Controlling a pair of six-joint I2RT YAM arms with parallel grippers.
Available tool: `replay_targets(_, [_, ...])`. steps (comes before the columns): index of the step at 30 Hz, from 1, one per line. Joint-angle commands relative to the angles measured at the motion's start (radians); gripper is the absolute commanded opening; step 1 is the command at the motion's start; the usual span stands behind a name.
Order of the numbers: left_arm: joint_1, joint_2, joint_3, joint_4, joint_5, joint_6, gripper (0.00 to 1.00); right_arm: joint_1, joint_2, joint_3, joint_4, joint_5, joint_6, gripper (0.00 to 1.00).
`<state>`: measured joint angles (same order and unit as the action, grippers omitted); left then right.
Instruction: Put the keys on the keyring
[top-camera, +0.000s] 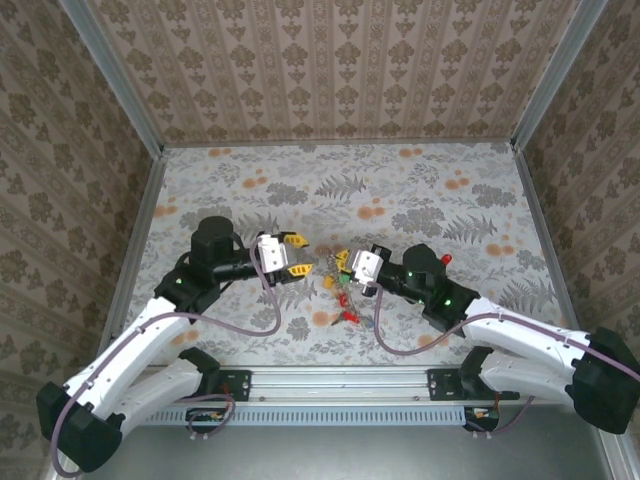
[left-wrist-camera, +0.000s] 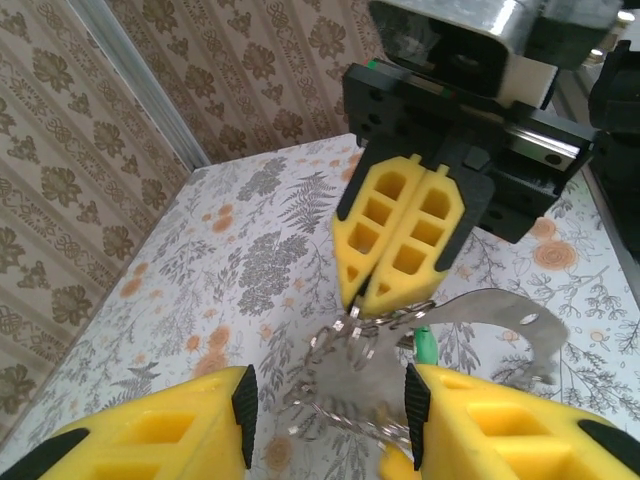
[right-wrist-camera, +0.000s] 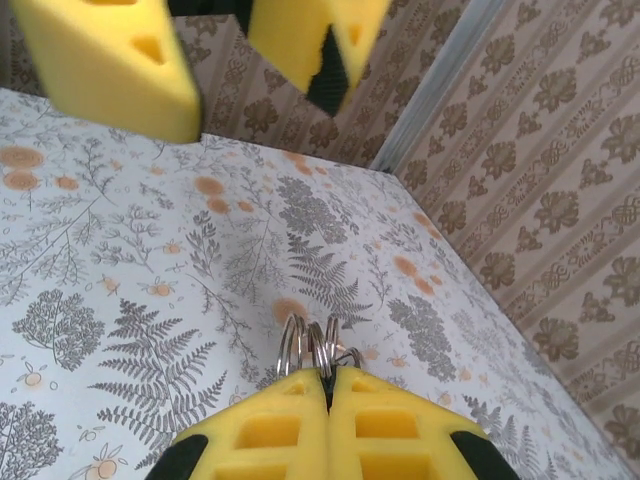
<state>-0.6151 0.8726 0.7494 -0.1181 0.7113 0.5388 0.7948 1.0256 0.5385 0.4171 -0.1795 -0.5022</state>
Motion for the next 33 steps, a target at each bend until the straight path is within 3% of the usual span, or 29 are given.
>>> replay_targets(1, [0.000, 0.029, -0.002, 0.032, 0.034, -0.047, 0.43, -0.010, 0.002, 0.057, 0.022, -0.012, 0.066, 0.00])
replay_targets(5, [-0.013, 0.079, 0.005, 0.057, 0.041, -0.067, 0.39, -0.016, 0.020, 0.070, 0.019, 0.009, 0.093, 0.00])
replay_targets(21, [-0.060, 0.219, 0.023, 0.078, 0.028, -0.013, 0.37, -0.022, 0.088, 0.068, 0.126, -0.013, 0.177, 0.00])
replay_targets(27, [-0.061, 0.239, 0.022, 0.074, 0.018, 0.010, 0.30, -0.021, 0.087, 0.063, 0.138, -0.010, 0.188, 0.00])
replay_targets(33, [-0.060, 0.231, 0.021, 0.058, 0.018, 0.028, 0.30, -0.021, 0.087, 0.054, 0.151, -0.002, 0.188, 0.00])
